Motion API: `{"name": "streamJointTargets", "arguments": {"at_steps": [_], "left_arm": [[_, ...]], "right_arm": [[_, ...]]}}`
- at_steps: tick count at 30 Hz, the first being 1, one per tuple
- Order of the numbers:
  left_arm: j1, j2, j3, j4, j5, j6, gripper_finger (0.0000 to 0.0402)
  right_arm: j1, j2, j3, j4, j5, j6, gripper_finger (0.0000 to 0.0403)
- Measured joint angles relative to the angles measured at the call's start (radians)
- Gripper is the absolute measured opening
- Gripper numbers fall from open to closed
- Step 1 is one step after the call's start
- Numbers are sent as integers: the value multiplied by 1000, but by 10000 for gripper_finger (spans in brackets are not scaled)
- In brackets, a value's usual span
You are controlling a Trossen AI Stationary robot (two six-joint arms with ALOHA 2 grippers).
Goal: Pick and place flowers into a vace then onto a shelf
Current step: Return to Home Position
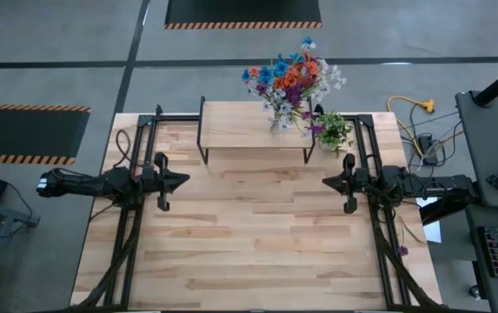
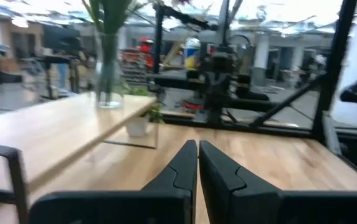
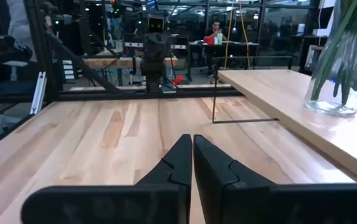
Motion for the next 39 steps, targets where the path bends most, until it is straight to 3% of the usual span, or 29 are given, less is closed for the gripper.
{"name": "streamJointTargets", "arguments": {"at_steps": [5,39], "left_arm": [[3,18,0,-34,74,-24,0],[5,0,-3,-17,58,1,0]], "right_arm": [[0,-2,-3,8,-1,15,8],[0,0,-6,15,-1,18,8]]}}
